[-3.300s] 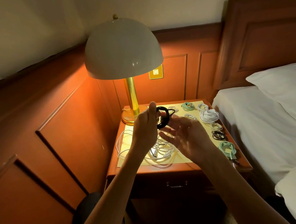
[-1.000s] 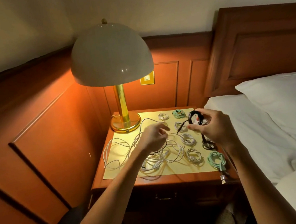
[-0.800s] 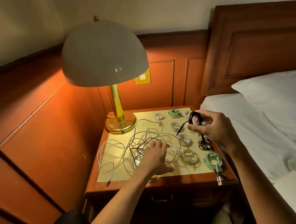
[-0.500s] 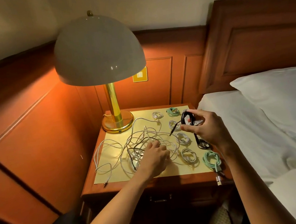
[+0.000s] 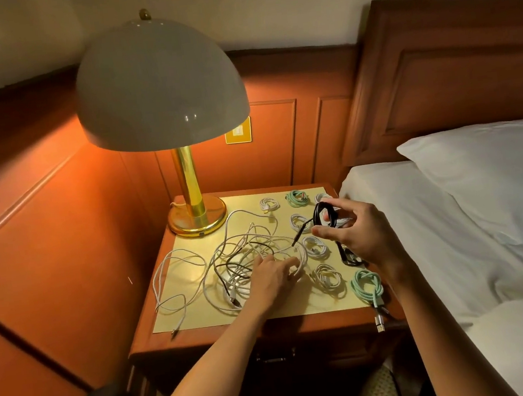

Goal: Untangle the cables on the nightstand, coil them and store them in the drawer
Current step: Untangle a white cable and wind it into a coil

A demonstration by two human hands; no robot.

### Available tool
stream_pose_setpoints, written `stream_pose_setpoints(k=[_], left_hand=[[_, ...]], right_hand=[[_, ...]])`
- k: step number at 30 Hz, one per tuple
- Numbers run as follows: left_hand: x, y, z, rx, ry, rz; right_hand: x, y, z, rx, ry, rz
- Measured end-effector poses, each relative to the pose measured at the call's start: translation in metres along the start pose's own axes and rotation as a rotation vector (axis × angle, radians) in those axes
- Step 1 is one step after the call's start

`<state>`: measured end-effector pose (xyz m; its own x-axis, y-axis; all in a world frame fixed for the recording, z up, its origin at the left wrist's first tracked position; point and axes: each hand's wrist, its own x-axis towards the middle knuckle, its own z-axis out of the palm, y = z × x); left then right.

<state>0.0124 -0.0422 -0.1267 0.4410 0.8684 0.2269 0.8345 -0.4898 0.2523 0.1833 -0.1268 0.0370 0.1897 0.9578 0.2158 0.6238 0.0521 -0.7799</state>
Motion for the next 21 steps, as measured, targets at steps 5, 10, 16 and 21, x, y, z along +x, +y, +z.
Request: stream_pose_setpoints(k=[5, 10, 16, 21], left_hand=[[-0.006, -0.012, -0.010, -0.898, 0.315, -0.317], [-0.021, -0.042, -0.028, -1.551, 0.471, -0.674], [-0.030, -0.075, -0.033, -1.949, 0.617, -0.926], [-0.033, -0.082, -0.039, -2.025, 0.606, -0.936]], right_hand=[[0.015, 0.003, 0.010, -0.040, 0.021, 0.043], [0.063, 0.003, 0.056, -0.213, -0.140, 0.156], [0.122, 0.016, 0.118, -0.522, -0.281, 0.263], [0.144, 0.018, 0.152, -0.676, -0.343, 0.272]])
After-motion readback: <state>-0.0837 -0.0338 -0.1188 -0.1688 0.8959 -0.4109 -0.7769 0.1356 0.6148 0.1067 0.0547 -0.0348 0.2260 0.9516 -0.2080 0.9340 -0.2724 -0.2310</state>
